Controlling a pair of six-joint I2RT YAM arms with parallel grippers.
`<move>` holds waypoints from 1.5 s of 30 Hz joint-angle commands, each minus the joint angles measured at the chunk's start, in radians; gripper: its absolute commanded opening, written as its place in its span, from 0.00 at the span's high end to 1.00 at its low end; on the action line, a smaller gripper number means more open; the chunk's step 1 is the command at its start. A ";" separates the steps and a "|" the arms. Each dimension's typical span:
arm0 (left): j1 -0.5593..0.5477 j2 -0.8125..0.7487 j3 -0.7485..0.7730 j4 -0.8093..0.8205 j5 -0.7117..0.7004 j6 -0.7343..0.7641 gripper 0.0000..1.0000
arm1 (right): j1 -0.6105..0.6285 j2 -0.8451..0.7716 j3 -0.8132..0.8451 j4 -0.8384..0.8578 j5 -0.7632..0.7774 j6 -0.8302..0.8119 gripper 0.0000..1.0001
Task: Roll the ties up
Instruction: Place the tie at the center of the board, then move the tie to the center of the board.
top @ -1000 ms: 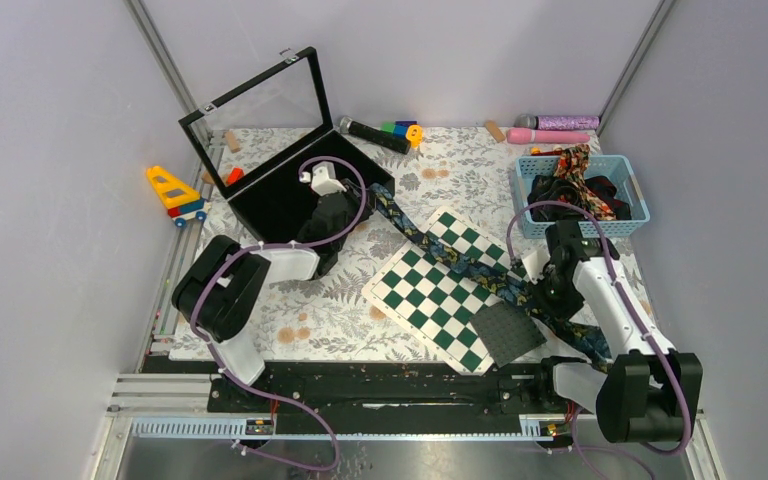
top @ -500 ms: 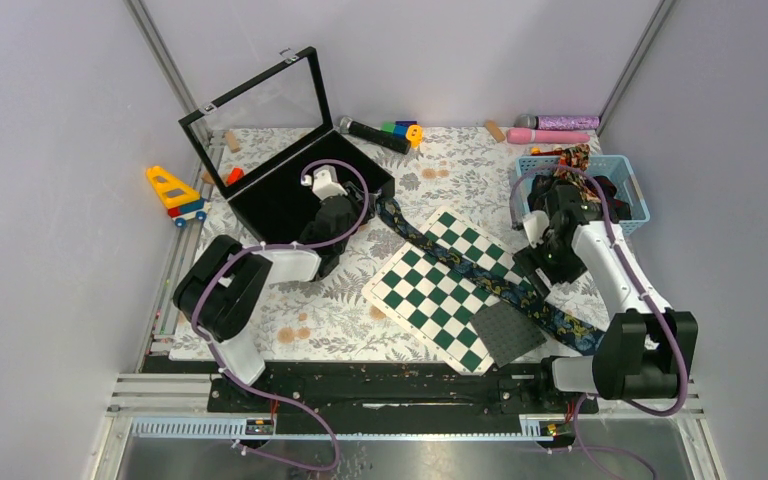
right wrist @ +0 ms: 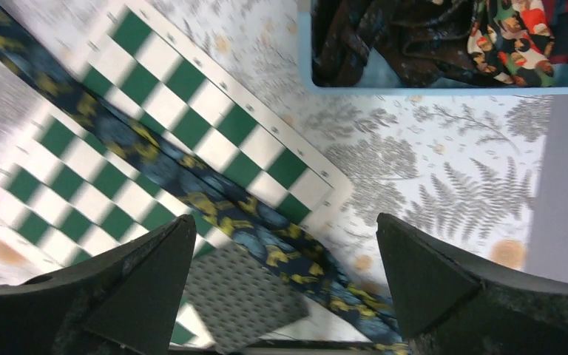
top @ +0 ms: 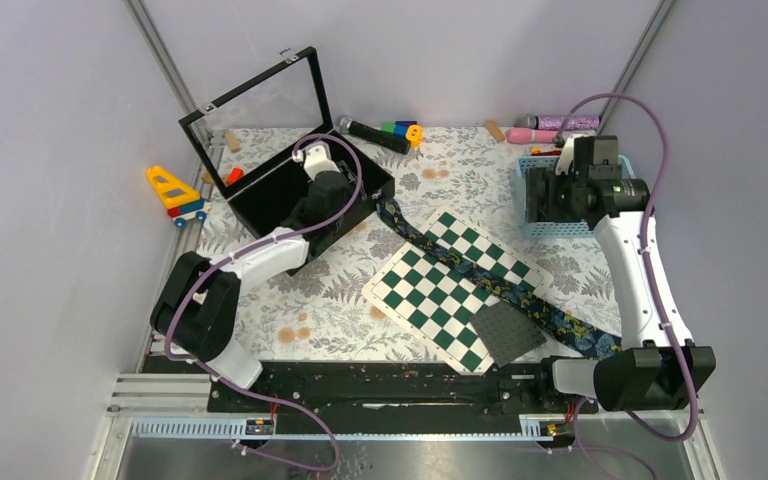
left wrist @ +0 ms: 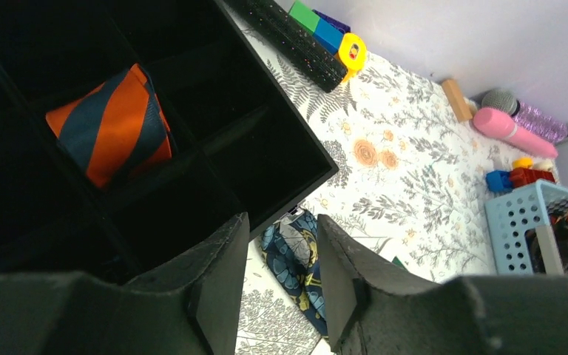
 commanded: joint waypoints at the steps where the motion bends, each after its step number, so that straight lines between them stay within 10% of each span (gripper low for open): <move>1: 0.010 -0.024 0.066 -0.079 0.131 0.169 0.61 | -0.003 0.015 0.071 0.048 -0.076 0.312 0.01; 11: 0.094 0.167 0.271 -0.269 0.517 0.481 0.60 | -0.023 -0.100 -0.076 0.190 -0.179 0.451 0.01; 45: 0.204 0.371 0.482 -0.513 0.228 0.496 0.61 | 0.105 -0.105 -0.089 0.189 -0.059 0.472 0.06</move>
